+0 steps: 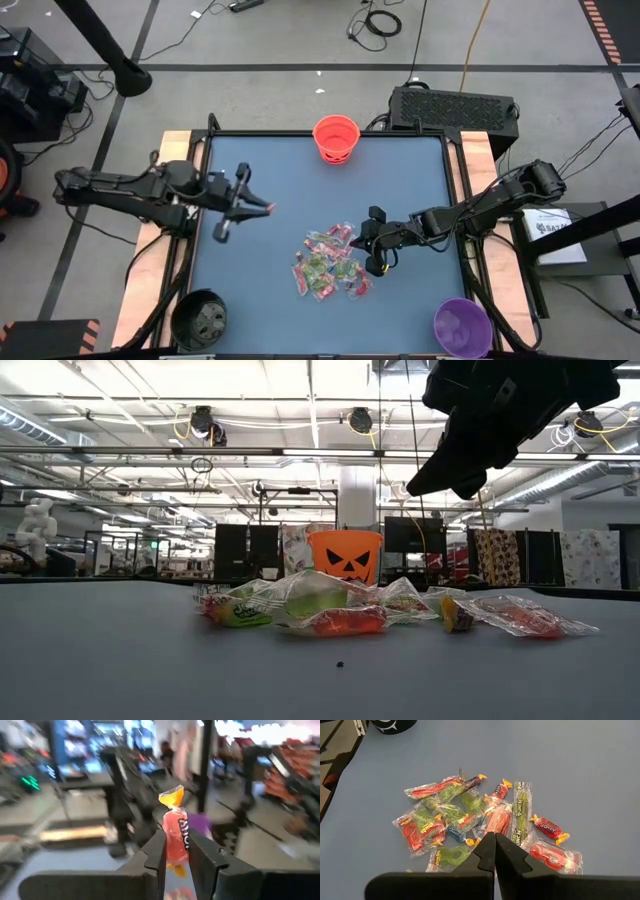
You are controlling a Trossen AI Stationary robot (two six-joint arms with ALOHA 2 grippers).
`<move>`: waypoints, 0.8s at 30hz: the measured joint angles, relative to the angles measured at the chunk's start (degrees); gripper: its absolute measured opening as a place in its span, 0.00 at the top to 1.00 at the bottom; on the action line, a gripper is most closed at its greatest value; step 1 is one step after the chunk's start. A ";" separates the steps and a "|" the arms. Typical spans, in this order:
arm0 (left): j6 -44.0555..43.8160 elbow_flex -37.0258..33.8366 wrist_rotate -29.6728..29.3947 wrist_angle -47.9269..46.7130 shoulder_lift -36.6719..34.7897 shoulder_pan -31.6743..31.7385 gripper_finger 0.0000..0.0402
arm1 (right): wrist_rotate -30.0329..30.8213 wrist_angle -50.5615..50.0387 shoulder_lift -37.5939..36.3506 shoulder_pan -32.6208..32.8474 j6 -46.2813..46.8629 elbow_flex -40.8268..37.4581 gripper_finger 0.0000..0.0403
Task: Sort candy by brand, put in halloween buckets
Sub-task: Put the orange candy into the black bucket
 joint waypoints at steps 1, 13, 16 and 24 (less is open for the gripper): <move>-0.18 0.58 0.66 -4.52 -1.19 -0.61 0.84 | 0.00 0.02 0.00 0.01 0.00 0.00 1.00; -14.89 13.52 -3.48 -48.96 -6.03 -10.03 0.84 | 0.17 0.85 0.00 -0.01 -0.68 0.00 1.00; -22.88 13.62 -2.12 -53.88 -5.24 -14.33 0.84 | 0.20 1.44 0.00 -0.01 -0.84 0.00 1.00; -43.35 13.62 -2.12 -58.20 0.86 -27.37 0.84 | 0.20 2.07 0.00 -0.01 -0.90 0.00 1.00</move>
